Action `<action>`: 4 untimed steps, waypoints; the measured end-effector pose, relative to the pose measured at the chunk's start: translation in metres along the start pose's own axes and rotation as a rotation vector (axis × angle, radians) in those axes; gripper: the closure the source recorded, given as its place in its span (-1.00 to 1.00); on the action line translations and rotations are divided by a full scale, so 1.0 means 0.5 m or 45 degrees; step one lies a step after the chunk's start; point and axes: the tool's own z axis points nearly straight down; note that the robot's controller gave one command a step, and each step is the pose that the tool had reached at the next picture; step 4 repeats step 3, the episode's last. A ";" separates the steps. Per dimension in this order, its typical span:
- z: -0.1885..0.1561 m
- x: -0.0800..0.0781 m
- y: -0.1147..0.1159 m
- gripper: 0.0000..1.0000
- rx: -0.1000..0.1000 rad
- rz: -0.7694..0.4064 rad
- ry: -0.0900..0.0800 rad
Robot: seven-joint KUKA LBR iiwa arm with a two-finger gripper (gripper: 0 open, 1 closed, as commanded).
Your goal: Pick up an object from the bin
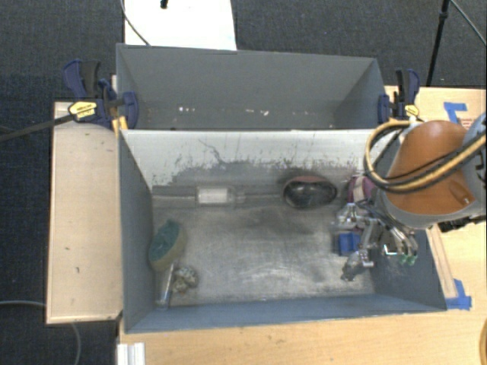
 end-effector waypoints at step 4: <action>-0.243 -0.115 -0.113 1.00 0.004 0.026 -0.023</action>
Offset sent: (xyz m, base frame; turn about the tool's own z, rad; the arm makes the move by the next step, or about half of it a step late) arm 0.0448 -0.0694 -0.0553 0.2138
